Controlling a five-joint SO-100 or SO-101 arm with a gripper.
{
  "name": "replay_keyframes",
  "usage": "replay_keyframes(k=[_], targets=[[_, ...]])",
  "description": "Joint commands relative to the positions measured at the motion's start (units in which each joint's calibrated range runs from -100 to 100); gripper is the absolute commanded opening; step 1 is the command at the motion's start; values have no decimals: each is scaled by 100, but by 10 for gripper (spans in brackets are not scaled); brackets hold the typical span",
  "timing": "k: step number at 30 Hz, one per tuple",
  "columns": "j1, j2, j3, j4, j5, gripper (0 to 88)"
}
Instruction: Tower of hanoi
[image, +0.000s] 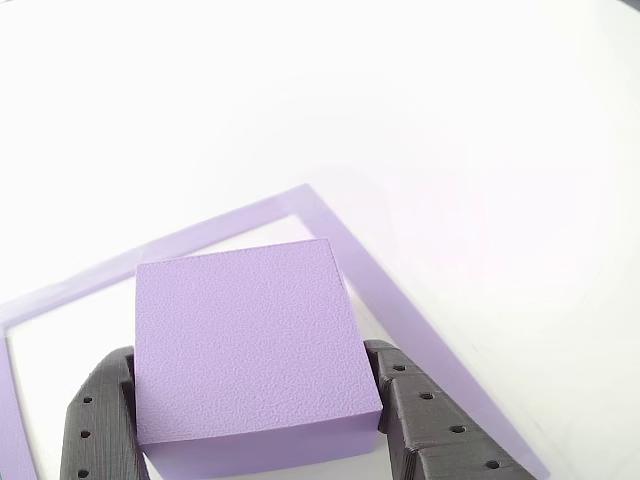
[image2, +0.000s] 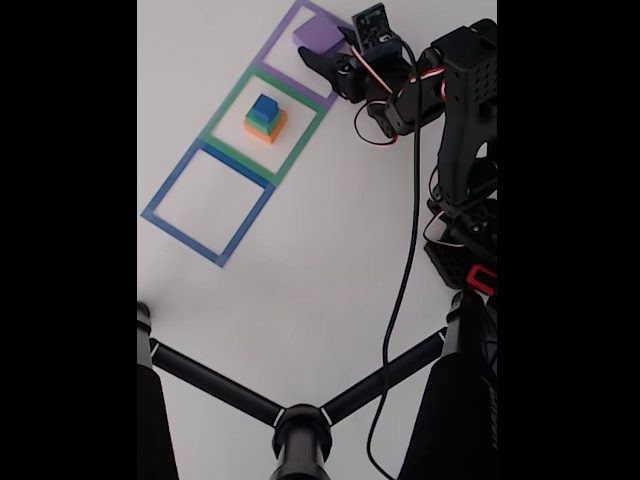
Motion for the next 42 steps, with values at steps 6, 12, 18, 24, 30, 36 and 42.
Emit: replay_keyframes(k=[6, 12, 18, 24, 30, 36, 42], targets=[[-94, -74, -28, -67, 0, 149], [-180, -567, 172, 274, 0, 143], [-334, -1931, 281, 1585, 0, 144], [-324, -3805, -319, 4419, 0, 140], [-247, -4967, -2119, 7917, 0, 139], [-468, -5331, -4619, 11108, 0, 138], [-1158, -5460, -6556, 13197, 0, 137]])
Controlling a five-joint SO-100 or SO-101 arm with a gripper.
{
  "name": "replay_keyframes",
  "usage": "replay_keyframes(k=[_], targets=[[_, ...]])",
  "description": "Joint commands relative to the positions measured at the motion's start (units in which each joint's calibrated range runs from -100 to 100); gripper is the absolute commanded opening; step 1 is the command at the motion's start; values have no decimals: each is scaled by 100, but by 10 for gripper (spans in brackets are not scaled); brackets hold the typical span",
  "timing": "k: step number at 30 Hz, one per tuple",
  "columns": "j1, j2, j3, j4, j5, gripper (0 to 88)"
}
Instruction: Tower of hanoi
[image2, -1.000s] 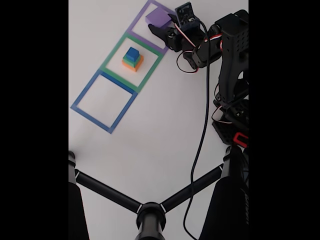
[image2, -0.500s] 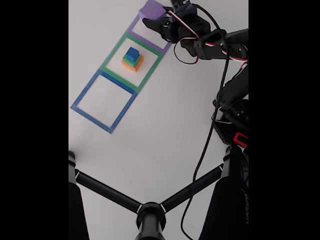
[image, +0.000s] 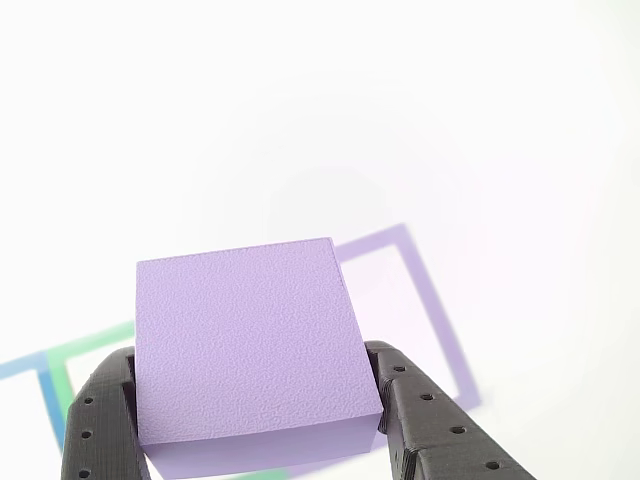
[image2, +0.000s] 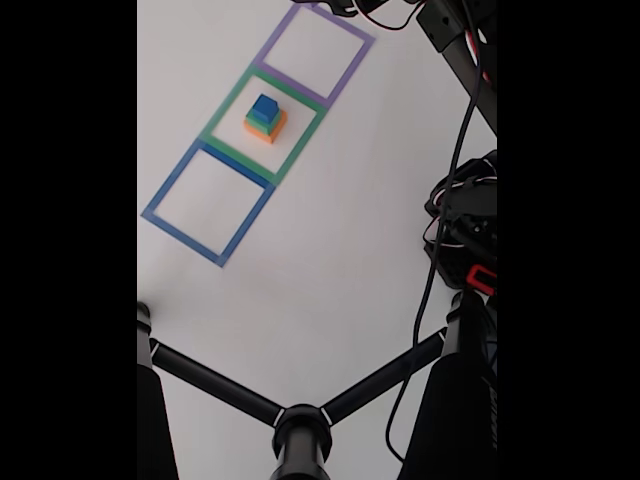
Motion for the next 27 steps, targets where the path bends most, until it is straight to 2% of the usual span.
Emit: replay_keyframes(k=[1, 7, 22, 27], targets=[[-531, -360, -1615, 1417, 0, 137], [-1221, -658, -2260, 2195, 0, 137], [-2573, -1232, -2270, 2446, 0, 137], [-3427, -1215, -2070, 2454, 0, 137]])
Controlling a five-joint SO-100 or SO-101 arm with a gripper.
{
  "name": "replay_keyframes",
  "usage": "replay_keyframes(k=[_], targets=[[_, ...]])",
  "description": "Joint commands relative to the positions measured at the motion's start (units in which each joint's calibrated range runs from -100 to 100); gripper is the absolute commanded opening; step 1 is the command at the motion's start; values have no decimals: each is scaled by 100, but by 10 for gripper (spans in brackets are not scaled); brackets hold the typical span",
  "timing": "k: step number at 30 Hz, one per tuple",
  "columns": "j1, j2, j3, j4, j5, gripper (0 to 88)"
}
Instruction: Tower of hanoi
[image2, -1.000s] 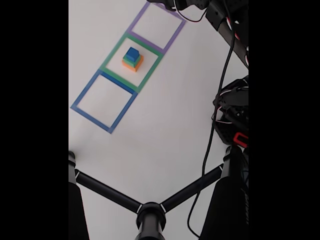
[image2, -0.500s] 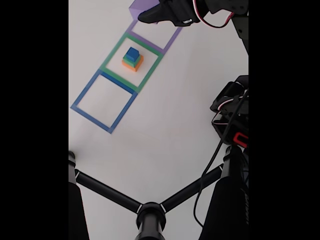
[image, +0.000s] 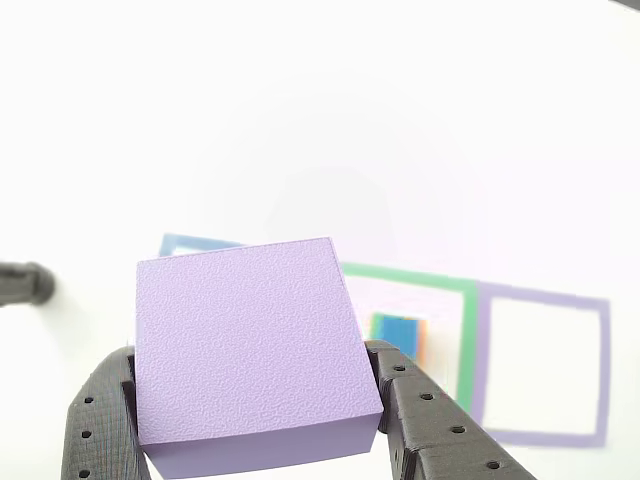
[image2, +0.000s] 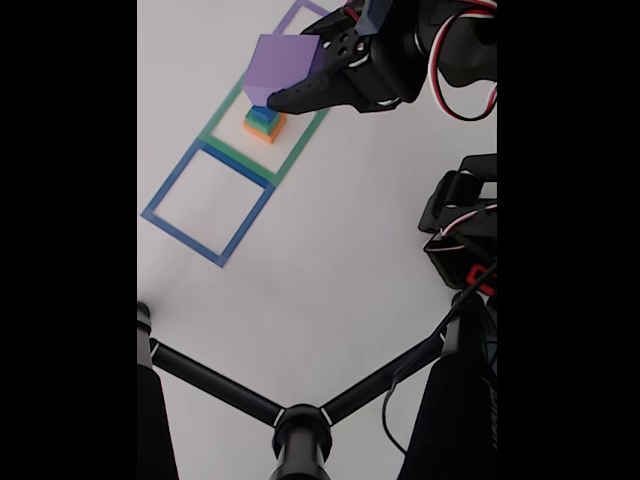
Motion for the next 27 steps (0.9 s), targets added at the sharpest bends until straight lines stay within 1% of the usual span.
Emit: replay_keyframes(k=[1, 8, 13, 16, 20, 27], targets=[[-790, -110, -50, 30, 59, 137], [-1691, -46, 513, -294, 59, 137], [-1921, -70, 1268, -982, 59, 139], [-1825, -78, 1686, -1427, 59, 139], [-1451, -167, 2522, -2197, 59, 141], [-819, -893, 5022, -3962, 59, 142]])
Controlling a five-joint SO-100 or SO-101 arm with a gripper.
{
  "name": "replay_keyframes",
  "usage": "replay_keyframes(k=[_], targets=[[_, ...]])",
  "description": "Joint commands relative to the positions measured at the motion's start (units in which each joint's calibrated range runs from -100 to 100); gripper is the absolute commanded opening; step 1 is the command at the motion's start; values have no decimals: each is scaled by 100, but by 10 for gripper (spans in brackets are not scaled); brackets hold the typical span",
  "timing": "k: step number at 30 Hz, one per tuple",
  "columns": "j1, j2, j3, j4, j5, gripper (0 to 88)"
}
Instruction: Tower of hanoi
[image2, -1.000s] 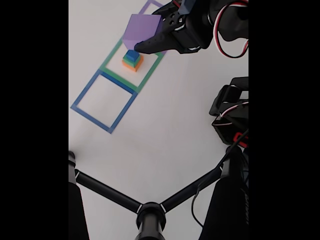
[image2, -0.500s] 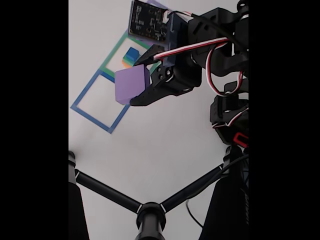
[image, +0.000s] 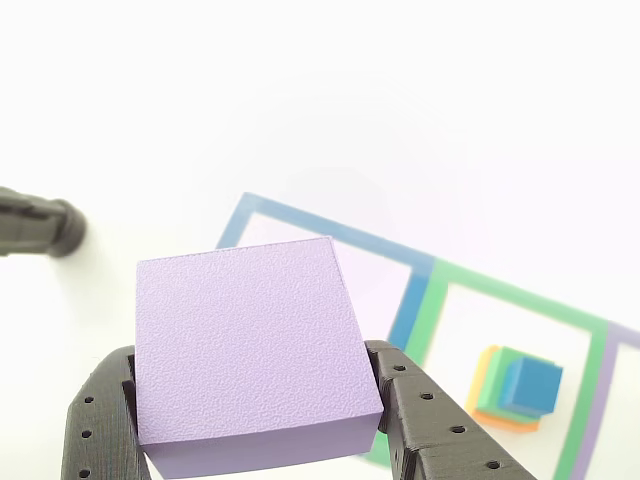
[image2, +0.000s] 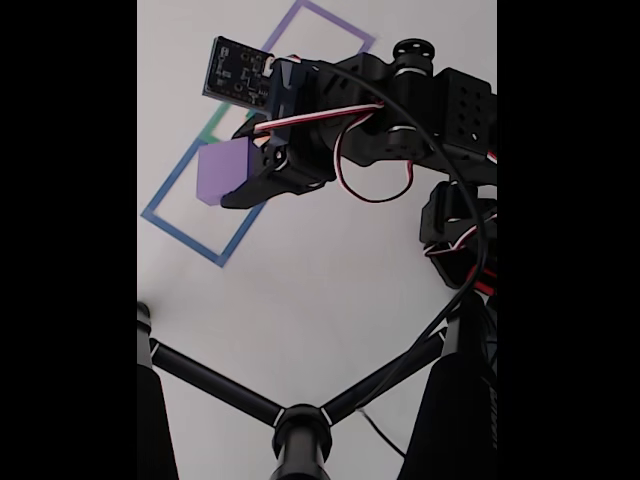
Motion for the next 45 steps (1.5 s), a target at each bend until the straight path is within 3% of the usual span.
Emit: replay_keyframes(k=[1, 9, 23, 35, 45], targets=[[336, -586, 1390, -1147, 59, 142], [566, -433, 3890, -4200, 59, 142], [307, 1336, 5190, -7576, 59, 145], [87, 3621, 4753, -9592, 59, 145], [106, 4638, 4044, -9965, 59, 145]])
